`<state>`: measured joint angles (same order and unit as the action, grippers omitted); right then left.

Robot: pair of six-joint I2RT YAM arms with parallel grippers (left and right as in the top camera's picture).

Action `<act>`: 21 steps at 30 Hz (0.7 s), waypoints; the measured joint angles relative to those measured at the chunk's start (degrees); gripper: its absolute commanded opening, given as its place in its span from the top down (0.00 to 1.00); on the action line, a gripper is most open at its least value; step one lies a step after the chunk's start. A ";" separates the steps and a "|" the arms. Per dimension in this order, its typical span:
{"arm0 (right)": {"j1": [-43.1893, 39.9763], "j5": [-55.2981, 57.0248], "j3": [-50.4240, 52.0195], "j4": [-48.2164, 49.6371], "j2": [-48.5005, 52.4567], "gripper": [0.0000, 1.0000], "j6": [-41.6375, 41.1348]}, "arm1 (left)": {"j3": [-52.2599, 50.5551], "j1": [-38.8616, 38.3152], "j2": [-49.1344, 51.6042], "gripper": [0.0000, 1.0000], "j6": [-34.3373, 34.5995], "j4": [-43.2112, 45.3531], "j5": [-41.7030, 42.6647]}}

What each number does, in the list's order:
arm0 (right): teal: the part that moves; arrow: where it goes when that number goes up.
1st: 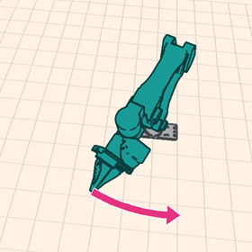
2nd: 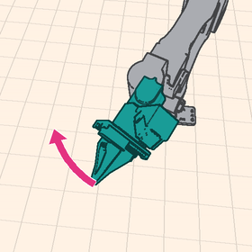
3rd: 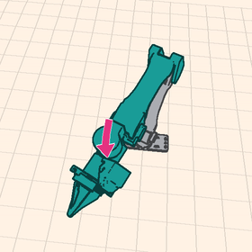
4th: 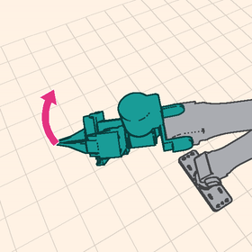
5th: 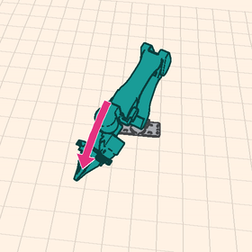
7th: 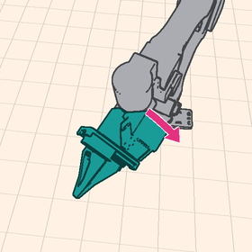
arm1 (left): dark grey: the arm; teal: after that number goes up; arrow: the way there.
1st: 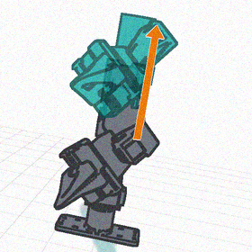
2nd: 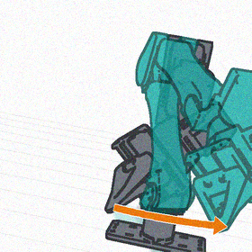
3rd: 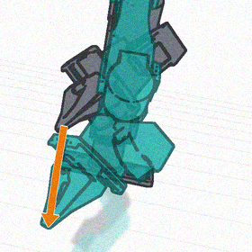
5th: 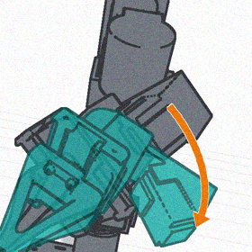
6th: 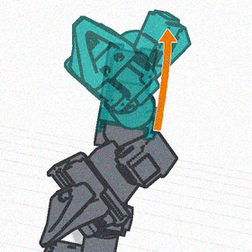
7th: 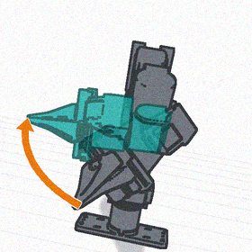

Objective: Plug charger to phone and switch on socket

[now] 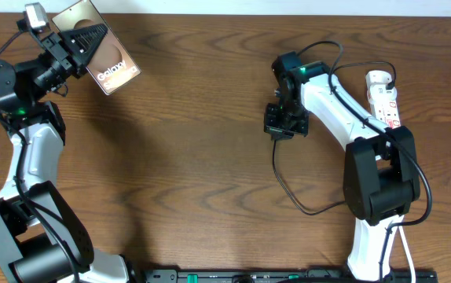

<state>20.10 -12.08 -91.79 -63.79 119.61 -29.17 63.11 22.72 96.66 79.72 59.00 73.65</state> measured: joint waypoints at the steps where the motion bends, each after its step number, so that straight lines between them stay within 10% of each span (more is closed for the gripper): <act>1: 0.15 0.61 0.00 -0.50 0.00 0.99 -0.11 | 0.00 0.00 0.00 0.93 0.00 0.02 0.04; 21: 3.50 1.62 6.38 1.44 2.62 0.99 -1.62 | 0.00 0.00 0.00 0.93 0.02 0.00 1.77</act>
<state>23.59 -10.46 -85.41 -62.35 122.23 -30.79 63.11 22.72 96.66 79.75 59.00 75.42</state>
